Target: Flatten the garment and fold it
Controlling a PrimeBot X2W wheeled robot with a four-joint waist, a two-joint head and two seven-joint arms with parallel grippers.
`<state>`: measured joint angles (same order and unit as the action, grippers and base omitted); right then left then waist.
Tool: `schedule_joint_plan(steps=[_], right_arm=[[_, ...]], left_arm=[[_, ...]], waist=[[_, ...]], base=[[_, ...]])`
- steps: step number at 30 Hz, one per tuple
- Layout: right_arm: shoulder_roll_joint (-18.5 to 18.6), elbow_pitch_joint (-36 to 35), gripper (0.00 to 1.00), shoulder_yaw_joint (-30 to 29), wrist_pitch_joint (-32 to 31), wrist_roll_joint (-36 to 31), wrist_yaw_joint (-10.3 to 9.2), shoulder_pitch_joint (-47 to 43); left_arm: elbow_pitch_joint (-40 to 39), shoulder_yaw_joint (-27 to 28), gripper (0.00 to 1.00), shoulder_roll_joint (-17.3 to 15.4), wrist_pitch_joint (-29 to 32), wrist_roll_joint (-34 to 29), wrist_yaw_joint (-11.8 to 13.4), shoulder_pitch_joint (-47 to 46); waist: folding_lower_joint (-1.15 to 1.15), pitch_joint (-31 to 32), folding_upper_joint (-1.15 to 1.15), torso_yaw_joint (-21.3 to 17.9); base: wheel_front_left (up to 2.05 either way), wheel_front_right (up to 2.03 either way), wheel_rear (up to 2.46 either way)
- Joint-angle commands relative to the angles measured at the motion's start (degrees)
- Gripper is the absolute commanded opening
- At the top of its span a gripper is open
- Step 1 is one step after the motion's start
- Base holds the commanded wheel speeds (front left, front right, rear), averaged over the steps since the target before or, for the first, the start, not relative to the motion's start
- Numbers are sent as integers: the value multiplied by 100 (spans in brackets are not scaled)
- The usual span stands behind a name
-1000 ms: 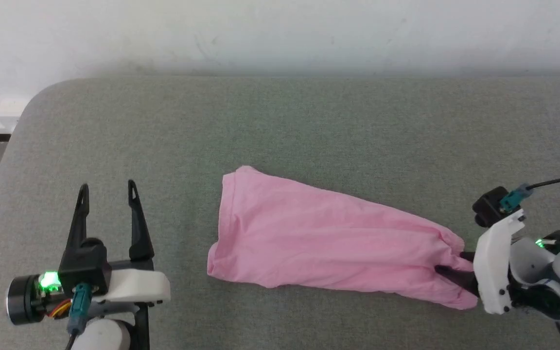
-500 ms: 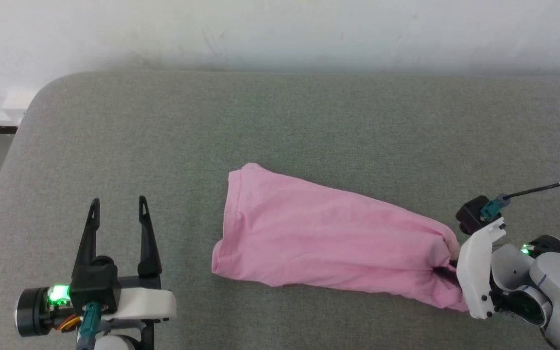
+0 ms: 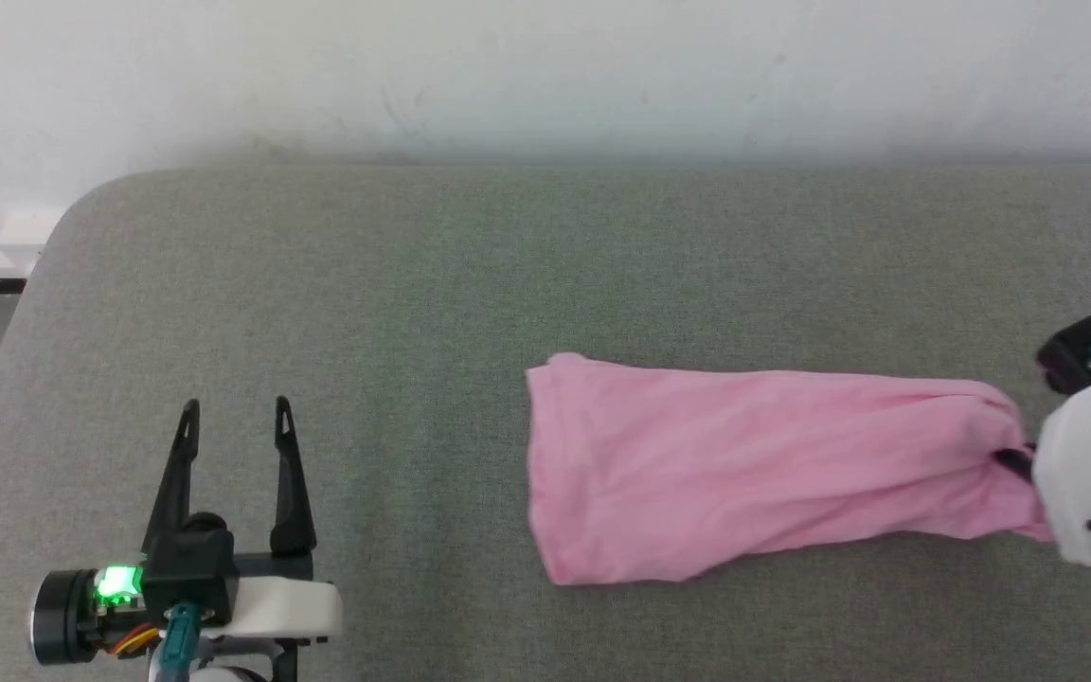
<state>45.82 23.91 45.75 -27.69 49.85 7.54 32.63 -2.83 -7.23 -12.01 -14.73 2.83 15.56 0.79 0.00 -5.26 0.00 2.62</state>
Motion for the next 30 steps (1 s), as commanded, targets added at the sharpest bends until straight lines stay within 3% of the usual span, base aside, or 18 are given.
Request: schedule_joint_plan(steps=[1,6,15,22,30], right_arm=[[84,53,0,-77,-75,-14,-5,-6],[305,-104,0,-221,-284,49,-5,-85],[343,-1784,0,-177,-674,324,-5,2],[-256,-2222,0,145,-941,117,-5,443],[-1343,-1077,0,749,-1002,-146,-5,1075]], left_arm=[[33,19,100,39,-27,-71,-47,50],[105,-4,100,62,-27,-150,-128,46],[138,-10,100,81,-27,-209,-187,28],[137,-88,100,219,-27,-211,-194,-173],[184,-210,100,390,-27,-217,-260,-597]], waist=[[0,1,0,2],[0,30,0,19],[0,54,0,95],[0,-210,0,275],[0,-656,0,578]], base=[[0,0,0],[0,0,0],[0,0,0],[0,0,0],[0,0,0]])
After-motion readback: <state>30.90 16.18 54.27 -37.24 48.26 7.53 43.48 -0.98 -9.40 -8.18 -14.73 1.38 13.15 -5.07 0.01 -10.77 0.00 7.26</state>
